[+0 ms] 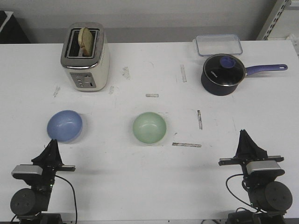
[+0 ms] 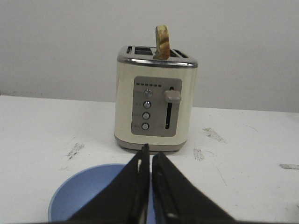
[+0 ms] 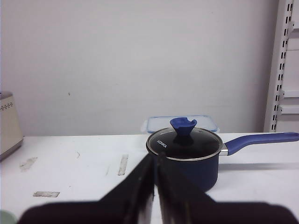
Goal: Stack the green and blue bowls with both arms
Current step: 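Move the left gripper over the light blue bowl's rim, then grip the blue bowl's rim and lift it toward the green bowl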
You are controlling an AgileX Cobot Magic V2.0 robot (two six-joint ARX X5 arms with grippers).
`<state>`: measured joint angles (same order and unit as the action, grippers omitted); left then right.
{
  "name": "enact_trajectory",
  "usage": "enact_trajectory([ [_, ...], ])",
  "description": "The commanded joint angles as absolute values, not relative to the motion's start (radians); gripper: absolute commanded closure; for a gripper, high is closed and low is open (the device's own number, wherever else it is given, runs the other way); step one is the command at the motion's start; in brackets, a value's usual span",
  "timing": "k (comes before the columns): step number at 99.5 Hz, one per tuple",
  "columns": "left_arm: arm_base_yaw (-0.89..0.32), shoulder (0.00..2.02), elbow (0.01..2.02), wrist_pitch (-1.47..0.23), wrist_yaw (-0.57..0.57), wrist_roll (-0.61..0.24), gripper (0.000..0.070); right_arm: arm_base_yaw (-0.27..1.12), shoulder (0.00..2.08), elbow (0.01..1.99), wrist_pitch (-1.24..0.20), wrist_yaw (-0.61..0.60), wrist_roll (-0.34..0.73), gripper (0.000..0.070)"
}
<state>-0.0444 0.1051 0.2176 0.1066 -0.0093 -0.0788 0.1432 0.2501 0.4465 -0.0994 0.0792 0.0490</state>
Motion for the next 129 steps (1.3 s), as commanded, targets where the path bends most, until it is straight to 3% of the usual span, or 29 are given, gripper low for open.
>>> enact_trajectory([
  [1,-0.046,0.150,0.262,0.101,-0.012,-0.062,0.0699,0.146,0.249,0.456,-0.089,0.079,0.044,0.0697],
  [25,-0.046,0.390,0.469,0.016,-0.012,-0.057,0.0699,0.146,0.249,0.456,-0.089,0.079,0.044,0.0697],
  [47,-0.046,0.669,0.690,-0.166,-0.012,-0.038,0.0699,0.146,0.249,0.456,-0.089,0.079,0.044,0.0697],
  [96,-0.023,1.134,1.093,-0.587,-0.005,-0.128,0.0699,0.146,0.249,0.456,-0.089,0.079,0.044,0.0697],
  [129,0.173,1.314,1.291,-0.894,0.210,-0.125,0.0698,0.146,0.249,0.456,-0.089,0.079,0.044,0.0697],
])
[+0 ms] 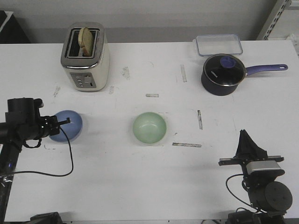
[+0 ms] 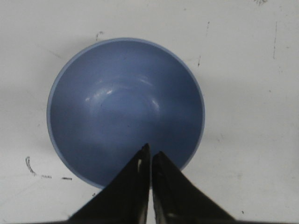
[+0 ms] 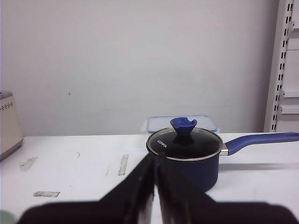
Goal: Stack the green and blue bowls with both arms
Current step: 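Grip the blue bowl's rim and lift it toward the green bowl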
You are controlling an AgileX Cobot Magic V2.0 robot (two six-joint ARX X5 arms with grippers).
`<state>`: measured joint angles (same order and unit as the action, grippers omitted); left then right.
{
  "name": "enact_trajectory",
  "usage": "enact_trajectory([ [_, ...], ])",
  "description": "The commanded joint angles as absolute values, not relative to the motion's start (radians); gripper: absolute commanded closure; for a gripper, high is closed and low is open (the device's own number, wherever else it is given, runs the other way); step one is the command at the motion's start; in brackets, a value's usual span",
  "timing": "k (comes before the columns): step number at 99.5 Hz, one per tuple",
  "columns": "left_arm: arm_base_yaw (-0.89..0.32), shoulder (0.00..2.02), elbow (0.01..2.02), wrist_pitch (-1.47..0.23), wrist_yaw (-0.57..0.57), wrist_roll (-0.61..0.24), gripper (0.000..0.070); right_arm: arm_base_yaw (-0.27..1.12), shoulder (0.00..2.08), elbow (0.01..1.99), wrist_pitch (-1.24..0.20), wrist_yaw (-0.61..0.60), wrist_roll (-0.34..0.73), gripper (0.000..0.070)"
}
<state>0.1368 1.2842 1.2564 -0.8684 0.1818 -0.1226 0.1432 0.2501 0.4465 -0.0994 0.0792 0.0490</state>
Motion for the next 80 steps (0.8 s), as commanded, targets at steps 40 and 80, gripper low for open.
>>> enact_trajectory([
  [40,0.377,1.440,1.304,-0.880,0.211,-0.099,0.0366,0.146,0.249,0.456,-0.089,0.079,0.044,0.0697],
  [80,0.326,1.622,1.304,-0.817,0.211,-0.092,0.0361,0.146,0.249,0.456,-0.089,0.079,0.044,0.0697],
])
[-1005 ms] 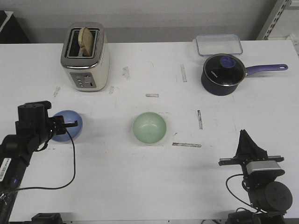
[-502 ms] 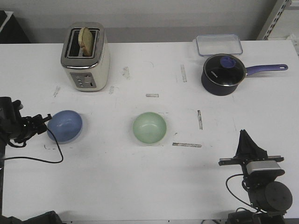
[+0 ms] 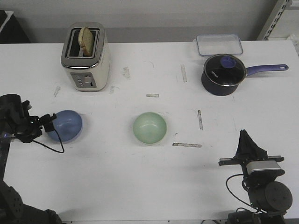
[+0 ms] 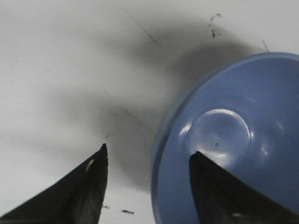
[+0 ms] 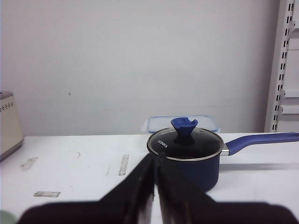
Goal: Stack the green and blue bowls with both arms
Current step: 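Grip the blue bowl's rim and lift it toward the green bowl, then lower the blue bowl into the green bowl with the left gripper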
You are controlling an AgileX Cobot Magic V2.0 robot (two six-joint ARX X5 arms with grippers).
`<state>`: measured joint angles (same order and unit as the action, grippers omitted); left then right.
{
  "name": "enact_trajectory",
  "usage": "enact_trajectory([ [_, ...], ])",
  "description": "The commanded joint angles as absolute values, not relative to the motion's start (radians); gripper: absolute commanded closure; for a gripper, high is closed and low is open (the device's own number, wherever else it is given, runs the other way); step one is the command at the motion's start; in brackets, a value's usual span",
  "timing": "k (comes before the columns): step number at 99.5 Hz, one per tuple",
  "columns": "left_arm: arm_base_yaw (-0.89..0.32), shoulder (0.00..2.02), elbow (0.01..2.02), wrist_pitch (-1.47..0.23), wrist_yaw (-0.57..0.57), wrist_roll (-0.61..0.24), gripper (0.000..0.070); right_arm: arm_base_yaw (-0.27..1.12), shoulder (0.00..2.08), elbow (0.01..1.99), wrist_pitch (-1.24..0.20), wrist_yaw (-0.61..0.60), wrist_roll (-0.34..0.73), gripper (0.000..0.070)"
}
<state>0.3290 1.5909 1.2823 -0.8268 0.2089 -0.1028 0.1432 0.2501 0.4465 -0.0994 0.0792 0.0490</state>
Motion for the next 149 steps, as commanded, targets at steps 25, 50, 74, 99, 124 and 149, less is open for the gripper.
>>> enact_trajectory([
  [25,0.294,1.697,1.304,-0.790,0.211,-0.093,0.0405,0.146,0.249,0.456,-0.089,0.079,0.044,0.0697],
  [50,0.287,1.693,1.309,-0.785,0.211,-0.095,0.0700,0.146,0.249,0.456,-0.089,0.079,0.044,0.0697],
  [74,0.254,1.655,1.395,-0.873,0.212,-0.152,0.0700,0.146,0.249,0.456,-0.089,0.079,0.044,0.0697],
  [99,0.093,1.655,1.550,-0.945,0.212,-0.287,0.0699,0.146,0.249,0.456,-0.089,0.079,0.044,0.0697],
  [124,-0.167,1.662,1.580,-0.869,0.212,-0.435,0.0699,0.146,0.249,0.456,-0.089,0.079,0.044,0.0697],
  [149,-0.387,1.721,1.580,-0.701,0.290,-0.516,0.0698,0.146,0.249,0.456,-0.089,0.079,0.044,0.0697],
])
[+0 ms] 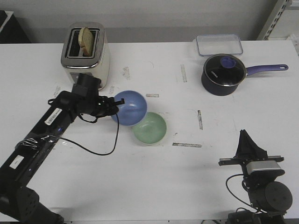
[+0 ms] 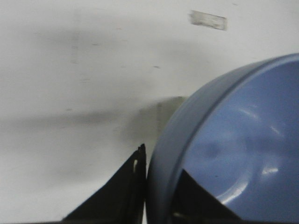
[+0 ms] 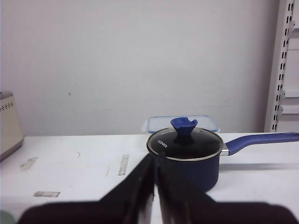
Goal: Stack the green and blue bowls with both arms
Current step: 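Lower the blue bowl into the green bowl with the left gripper, then open the left gripper and pull it away from the bowls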
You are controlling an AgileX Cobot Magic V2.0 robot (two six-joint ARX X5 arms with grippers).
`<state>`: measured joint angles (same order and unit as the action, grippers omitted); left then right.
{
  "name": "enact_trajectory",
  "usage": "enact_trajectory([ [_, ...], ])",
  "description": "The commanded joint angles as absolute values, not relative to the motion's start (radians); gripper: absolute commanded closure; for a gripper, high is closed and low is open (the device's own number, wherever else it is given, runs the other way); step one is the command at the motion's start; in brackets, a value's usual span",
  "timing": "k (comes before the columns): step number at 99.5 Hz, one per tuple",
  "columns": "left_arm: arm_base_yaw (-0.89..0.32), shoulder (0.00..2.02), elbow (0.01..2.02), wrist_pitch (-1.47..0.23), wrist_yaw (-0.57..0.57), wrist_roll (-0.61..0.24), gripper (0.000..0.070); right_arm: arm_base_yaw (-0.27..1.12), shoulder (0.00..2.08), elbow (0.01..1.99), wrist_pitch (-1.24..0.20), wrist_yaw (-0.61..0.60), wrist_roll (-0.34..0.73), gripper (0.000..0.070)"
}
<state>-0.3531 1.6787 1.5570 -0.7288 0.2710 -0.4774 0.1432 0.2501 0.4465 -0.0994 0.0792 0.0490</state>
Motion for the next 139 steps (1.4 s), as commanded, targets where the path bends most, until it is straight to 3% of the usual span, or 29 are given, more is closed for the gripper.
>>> enact_trajectory([
  [1,-0.393,1.725,1.580,-0.697,0.290,-0.516,0.0698,0.146,0.249,0.456,-0.089,0.079,0.044,0.0697],
  [19,-0.484,1.796,1.580,-0.666,0.289,-0.516,0.0693,0.146,0.249,0.456,-0.089,0.079,0.044,0.0697],
  [34,-0.523,1.835,1.580,-0.645,0.289,-0.512,0.0605,0.146,0.249,0.456,-0.089,0.079,0.044,0.0697],
  [46,-0.531,1.852,1.580,-0.637,0.289,-0.513,0.0598,0.146,0.249,0.456,-0.089,0.079,0.044,0.0697],
  [62,-0.537,1.842,1.581,-0.628,0.289,-0.512,0.0446,0.146,0.249,0.456,-0.089,0.079,0.044,0.0697],
  [85,-0.537,1.785,1.581,-0.630,0.289,-0.494,0.0446,0.146,0.249,0.456,-0.089,0.079,0.044,0.0697],
  [109,-0.537,1.695,1.564,-0.595,0.284,-0.310,0.0447,0.146,0.249,0.456,-0.089,0.079,0.044,0.0697],
  [139,-0.517,1.505,1.334,-0.286,0.284,-0.057,0.0455,0.146,0.249,0.456,-0.089,0.079,0.044,0.0697],
])
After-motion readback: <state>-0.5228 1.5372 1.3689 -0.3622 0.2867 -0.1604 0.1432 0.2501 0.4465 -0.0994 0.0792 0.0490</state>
